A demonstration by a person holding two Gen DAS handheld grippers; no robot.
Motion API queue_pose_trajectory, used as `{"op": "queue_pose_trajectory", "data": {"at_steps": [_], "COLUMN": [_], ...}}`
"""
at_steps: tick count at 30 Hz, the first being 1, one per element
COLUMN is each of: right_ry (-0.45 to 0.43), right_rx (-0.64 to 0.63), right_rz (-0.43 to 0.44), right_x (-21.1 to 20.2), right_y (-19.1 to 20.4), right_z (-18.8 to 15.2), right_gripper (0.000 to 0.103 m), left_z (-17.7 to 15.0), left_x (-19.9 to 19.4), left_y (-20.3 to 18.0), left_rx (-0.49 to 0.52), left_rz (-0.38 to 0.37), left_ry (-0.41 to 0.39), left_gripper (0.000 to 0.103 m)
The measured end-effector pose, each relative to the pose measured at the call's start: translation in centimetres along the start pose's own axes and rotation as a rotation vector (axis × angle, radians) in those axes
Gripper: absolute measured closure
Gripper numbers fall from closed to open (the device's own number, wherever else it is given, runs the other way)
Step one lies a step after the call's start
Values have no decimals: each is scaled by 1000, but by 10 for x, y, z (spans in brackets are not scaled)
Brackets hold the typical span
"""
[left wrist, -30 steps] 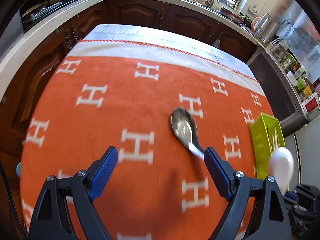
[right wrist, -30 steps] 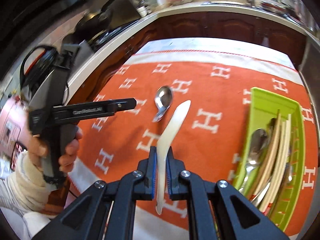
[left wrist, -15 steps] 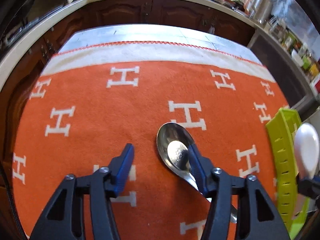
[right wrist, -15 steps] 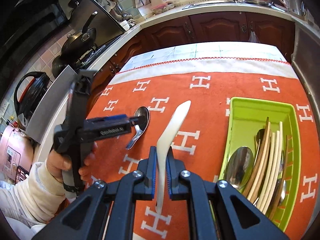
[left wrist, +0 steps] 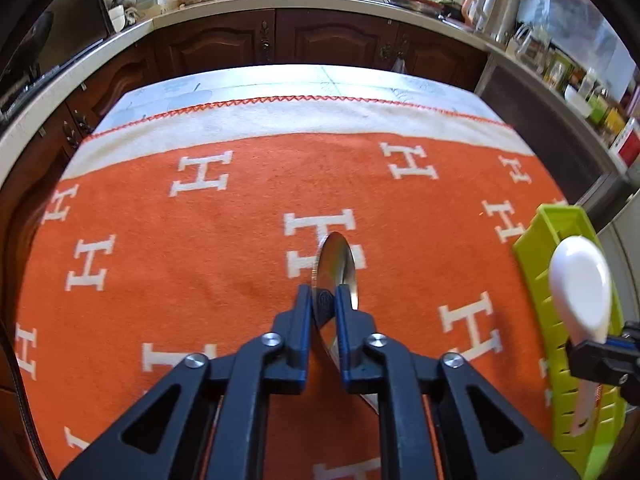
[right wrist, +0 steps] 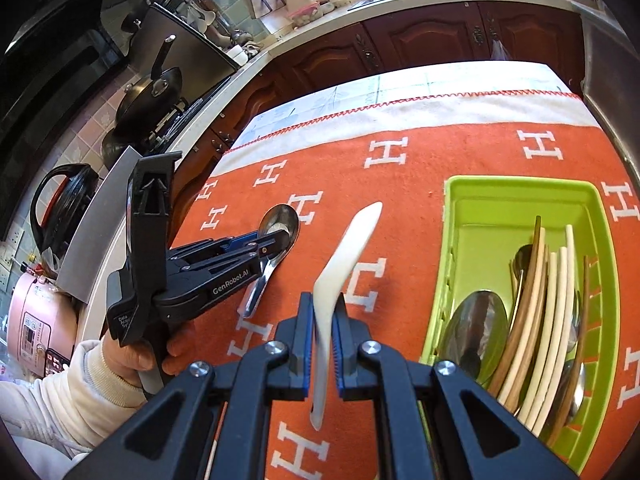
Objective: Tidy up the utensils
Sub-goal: 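Grasp the steel spoon with the left gripper while the right holds the ceramic spoon, then carry both spoons into the green tray and open both grippers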
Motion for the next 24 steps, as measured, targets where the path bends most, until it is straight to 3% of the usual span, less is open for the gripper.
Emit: {"op": "queue_pose_trajectory", "data": {"at_steps": [11, 19, 24], "right_ry": [-53, -128, -144], "right_rx": [36, 89, 134], "right_rz": [22, -33, -94], "right_x": [-28, -75, -95], "right_y": [-4, -28, -56], "right_z": [-5, -14, -28], "right_gripper": [95, 95, 95], "left_z": [-18, -27, -39], "left_x": [-26, -93, -113], "left_y": [-24, -91, -144], "left_rx": [-28, 73, 137], "left_rz": [-78, -211, -294], "left_ry": [75, 47, 59], "left_gripper": [101, 100, 100]}}
Point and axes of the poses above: each gripper's, at about its wrist camera, not at the fingertips, and x roughly the way its jaws point, y to its left, z to its top, the point moved 9 cm from there along x, roughly the way its jaws point, and after that the axes turned 7 degrees about y, right-handed, at the moved point
